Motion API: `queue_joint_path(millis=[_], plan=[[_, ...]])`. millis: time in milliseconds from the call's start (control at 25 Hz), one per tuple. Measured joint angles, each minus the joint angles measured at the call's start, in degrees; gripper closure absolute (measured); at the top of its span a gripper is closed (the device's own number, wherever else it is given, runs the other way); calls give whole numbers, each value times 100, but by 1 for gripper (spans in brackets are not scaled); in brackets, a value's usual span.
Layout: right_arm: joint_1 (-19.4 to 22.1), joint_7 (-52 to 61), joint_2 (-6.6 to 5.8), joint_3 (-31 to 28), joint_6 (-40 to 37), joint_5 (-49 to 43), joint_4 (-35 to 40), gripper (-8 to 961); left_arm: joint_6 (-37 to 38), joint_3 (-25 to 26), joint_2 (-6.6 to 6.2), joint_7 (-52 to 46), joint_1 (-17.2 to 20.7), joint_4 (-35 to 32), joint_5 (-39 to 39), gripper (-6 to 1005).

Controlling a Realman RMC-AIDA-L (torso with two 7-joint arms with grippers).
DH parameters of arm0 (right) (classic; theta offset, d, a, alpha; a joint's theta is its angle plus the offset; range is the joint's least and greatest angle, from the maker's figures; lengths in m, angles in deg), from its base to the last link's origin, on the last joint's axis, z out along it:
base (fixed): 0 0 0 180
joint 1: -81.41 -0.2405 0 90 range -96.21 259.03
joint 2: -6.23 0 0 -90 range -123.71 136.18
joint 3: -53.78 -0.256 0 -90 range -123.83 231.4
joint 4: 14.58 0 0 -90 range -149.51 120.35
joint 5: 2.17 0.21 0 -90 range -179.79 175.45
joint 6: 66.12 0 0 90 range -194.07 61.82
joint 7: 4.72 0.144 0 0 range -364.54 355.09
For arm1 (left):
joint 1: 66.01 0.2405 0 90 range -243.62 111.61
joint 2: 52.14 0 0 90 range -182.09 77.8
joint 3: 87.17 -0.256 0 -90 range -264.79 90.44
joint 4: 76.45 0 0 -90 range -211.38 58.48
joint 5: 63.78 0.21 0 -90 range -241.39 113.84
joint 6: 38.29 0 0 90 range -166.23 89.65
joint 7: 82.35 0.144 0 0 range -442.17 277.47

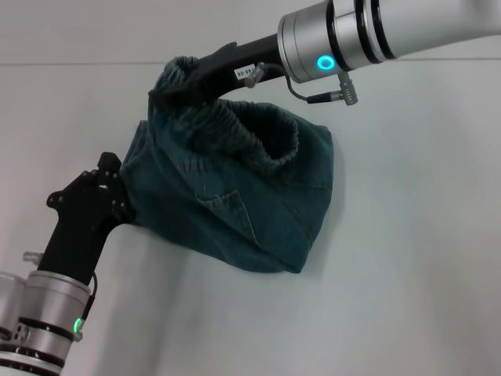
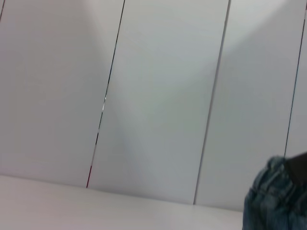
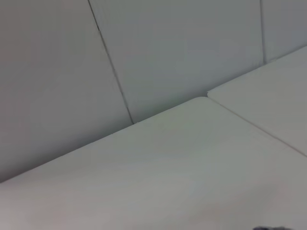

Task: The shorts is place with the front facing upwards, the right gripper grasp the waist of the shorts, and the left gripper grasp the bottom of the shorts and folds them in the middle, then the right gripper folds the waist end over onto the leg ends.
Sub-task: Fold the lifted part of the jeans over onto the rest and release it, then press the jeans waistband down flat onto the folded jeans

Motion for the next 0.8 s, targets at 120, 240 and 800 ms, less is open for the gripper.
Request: queue_joint_path(millis=[120,240,800], plan=[[-46,48,10,45,-106,-226,3,582,76,2,-3,2,2,-8,1,998],[-73,91,32,59,-164,-420,42,456,98,4,-5,4,3,-22,15,999],[1575,31,-8,-544,-363,196,1704,29,742,-411,-26,-188,-43,-261,703,999]])
